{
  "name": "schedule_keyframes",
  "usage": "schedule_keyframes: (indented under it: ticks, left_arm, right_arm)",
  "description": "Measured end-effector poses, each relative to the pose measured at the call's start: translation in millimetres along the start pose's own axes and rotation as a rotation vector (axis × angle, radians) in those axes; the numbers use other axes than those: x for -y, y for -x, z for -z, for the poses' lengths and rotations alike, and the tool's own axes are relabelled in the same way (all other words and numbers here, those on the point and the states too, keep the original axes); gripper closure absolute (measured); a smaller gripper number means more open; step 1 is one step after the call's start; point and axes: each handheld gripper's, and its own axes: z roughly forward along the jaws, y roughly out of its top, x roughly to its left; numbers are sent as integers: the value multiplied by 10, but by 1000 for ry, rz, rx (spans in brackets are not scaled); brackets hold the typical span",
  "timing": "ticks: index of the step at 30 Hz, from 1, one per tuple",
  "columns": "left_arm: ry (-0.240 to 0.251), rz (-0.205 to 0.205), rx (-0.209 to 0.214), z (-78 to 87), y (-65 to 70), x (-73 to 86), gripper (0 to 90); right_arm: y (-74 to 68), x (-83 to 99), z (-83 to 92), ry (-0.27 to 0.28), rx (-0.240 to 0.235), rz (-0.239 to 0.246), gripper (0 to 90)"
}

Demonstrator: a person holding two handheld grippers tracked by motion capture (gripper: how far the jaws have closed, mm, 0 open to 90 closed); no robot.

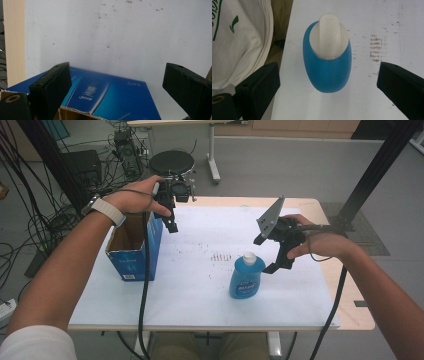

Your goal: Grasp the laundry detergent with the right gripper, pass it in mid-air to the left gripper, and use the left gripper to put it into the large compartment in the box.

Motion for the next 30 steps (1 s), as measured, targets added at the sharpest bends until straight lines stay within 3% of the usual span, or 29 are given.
schedule_keyframes:
  ticks: [30]
  left_arm:
    - [10, 20, 7, -75, -7, -34, 90]
  right_arm:
    - [78, 183, -189, 35, -32, 9, 49]
